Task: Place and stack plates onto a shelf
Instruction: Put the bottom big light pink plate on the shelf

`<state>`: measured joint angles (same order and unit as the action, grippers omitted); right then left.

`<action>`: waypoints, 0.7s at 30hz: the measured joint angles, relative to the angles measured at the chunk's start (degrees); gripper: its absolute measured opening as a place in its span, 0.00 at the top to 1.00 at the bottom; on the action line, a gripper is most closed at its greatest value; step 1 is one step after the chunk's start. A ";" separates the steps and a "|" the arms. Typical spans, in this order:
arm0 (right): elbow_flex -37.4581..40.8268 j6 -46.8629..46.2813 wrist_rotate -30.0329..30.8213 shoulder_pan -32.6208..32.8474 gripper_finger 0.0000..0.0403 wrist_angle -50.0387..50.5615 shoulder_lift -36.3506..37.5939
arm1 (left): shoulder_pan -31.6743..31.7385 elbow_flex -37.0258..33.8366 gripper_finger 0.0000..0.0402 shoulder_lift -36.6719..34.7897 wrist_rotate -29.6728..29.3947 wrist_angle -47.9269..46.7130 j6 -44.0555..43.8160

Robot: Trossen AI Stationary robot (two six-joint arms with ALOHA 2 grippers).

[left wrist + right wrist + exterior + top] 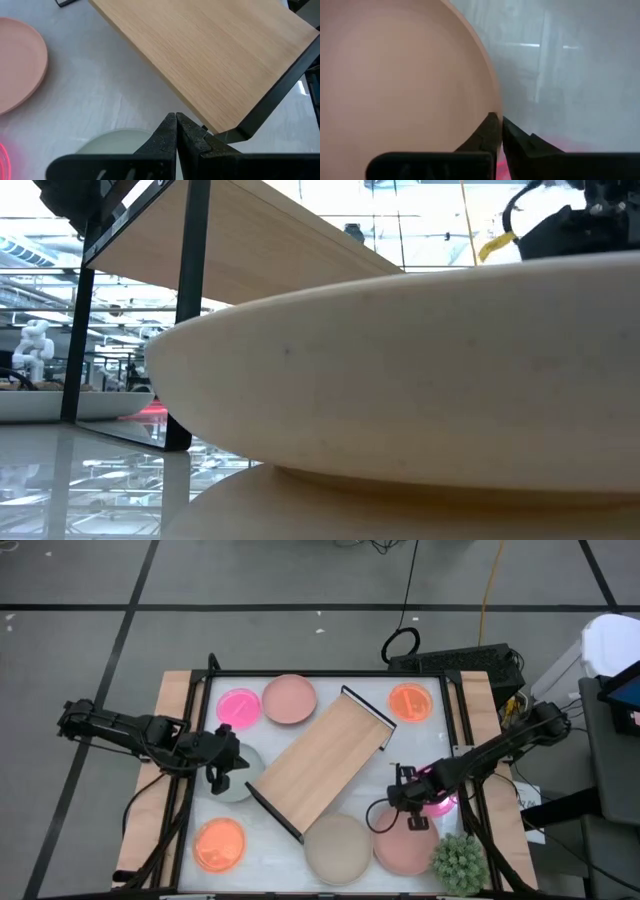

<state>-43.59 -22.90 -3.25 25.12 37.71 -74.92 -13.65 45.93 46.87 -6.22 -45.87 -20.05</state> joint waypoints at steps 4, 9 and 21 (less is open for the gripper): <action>-0.31 -1.92 0.00 -0.03 1.00 2.76 4.00 | 0.00 -0.02 0.99 0.00 -0.64 0.11 0.22; -6.73 -6.43 0.29 -0.62 1.00 12.45 6.54 | 0.00 -0.02 0.99 0.00 -1.97 0.11 0.28; -28.05 -4.00 5.36 -7.40 1.00 33.83 6.23 | -0.76 -1.18 0.99 0.00 -1.99 3.42 0.72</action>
<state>-71.65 -26.89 2.11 17.72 71.54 -68.70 -14.41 44.76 46.87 -8.21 -42.44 -19.33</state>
